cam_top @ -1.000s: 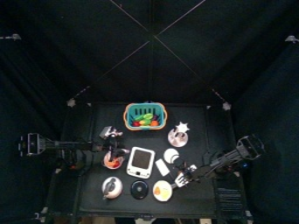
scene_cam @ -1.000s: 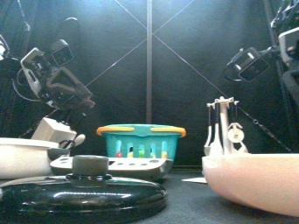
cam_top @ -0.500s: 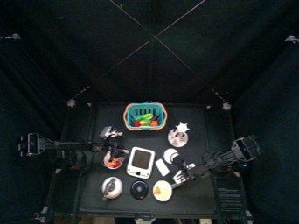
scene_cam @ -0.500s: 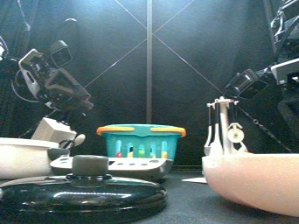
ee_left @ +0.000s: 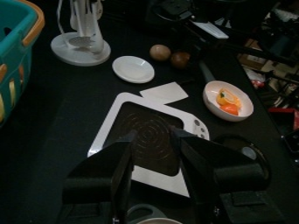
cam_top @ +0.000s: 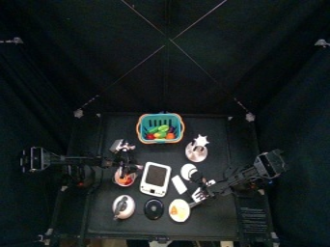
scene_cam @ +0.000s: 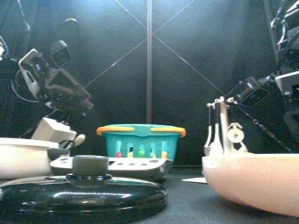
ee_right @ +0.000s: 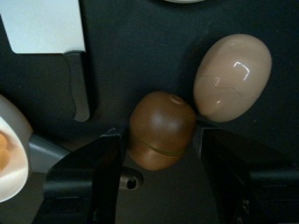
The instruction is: Grab kiwi
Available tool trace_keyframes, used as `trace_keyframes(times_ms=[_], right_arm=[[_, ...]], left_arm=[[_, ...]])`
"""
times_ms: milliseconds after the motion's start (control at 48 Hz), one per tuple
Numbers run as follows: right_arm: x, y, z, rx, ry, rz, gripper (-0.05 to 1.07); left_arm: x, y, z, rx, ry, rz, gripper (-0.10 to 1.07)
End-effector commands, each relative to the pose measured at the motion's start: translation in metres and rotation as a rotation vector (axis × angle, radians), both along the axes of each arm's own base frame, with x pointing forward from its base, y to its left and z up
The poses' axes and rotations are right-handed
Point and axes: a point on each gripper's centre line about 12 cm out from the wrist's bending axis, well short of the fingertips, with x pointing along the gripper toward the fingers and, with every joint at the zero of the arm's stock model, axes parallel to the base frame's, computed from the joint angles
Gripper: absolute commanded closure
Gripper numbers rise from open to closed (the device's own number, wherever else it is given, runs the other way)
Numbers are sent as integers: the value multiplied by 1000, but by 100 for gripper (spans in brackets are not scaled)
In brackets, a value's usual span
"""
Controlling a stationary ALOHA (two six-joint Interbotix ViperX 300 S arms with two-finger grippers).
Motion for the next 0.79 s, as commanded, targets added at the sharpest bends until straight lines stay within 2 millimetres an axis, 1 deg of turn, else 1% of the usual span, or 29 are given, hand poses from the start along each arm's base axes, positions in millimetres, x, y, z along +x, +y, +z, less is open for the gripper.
trace_keyframes(times_ms=[0,146,229,333,458,646,771], right_arm=[[3,-1,5,3,-23,1,25],[8,-1,9,-4,-43,14,35],[14,-1,16,-15,-72,35,38],[21,-2,25,-31,-112,55,38],[27,-2,32,-50,-142,73,38],[26,-5,30,-61,-138,74,38],[29,-6,33,-67,-148,85,38]], left_arm=[[5,1,8,5,-27,0,21],[5,1,8,4,-27,1,21],[5,1,8,4,-27,1,21],[5,1,8,4,-27,1,21],[4,1,7,3,-25,1,21],[4,1,7,3,-25,1,21],[4,1,7,3,-24,1,21]])
